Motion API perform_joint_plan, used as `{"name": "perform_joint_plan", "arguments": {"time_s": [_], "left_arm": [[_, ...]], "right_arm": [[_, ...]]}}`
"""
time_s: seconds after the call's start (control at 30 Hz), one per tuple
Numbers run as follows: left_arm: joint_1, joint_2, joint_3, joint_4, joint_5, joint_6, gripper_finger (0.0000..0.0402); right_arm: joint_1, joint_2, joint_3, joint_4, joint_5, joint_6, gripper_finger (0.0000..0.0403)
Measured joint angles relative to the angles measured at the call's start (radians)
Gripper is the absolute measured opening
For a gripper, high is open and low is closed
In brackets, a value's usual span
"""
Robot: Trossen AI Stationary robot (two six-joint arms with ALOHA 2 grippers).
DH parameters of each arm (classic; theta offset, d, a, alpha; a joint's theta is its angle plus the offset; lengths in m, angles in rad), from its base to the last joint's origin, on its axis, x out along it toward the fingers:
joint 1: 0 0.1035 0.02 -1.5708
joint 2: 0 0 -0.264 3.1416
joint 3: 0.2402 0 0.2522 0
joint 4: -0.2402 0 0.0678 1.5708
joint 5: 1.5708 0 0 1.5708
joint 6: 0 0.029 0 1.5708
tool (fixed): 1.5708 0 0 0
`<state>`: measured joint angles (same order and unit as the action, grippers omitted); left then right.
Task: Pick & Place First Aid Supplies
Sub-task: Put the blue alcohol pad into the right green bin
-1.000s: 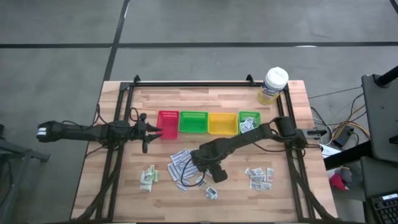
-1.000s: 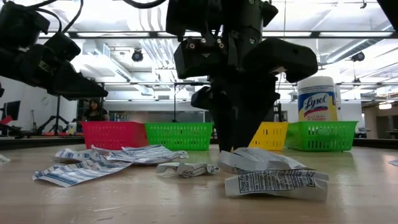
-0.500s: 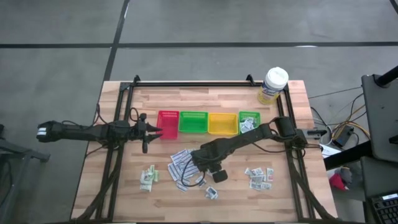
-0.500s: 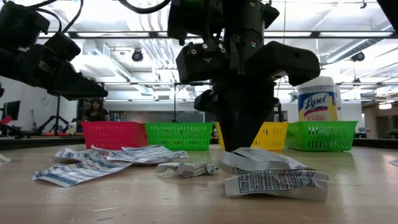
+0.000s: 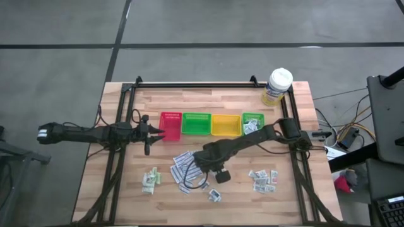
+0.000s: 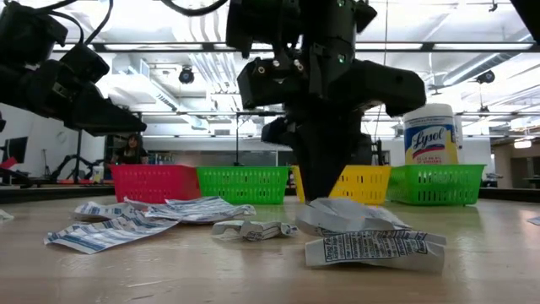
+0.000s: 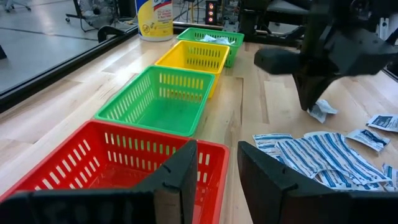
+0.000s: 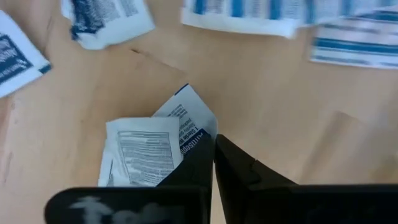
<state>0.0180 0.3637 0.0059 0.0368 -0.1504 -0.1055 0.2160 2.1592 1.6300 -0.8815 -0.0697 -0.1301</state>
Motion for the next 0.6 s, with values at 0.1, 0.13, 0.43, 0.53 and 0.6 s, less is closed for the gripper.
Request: {"name": "perform_joint_plan", "arguments": {"time_s": [0.1, 0.13, 0.43, 0.53, 0.6], "left_arm": [[0.0, 0.0, 0.0, 0.0, 0.0, 0.0, 0.0113], [0.0, 0.0, 0.0, 0.0, 0.0, 0.0, 0.0113], [0.0, 0.0, 0.0, 0.0, 0.0, 0.0, 0.0113], [0.0, 0.0, 0.0, 0.0, 0.0, 0.0, 0.0113], [0.0, 0.0, 0.0, 0.0, 0.0, 0.0, 0.0113]], "right_arm": [[0.001, -0.004, 0.055, -0.073, 0.046, 0.019, 0.0009], [0.002, -0.005, 0.075, -0.099, 0.06, 0.023, 0.0008], [0.052, -0.006, 0.221, -0.161, 0.256, 0.053, 0.0008], [0.074, -0.006, 0.248, -0.188, 0.335, 0.052, 0.0008], [0.083, -0.006, 0.272, -0.253, 0.39, 0.061, 0.0008]]}}
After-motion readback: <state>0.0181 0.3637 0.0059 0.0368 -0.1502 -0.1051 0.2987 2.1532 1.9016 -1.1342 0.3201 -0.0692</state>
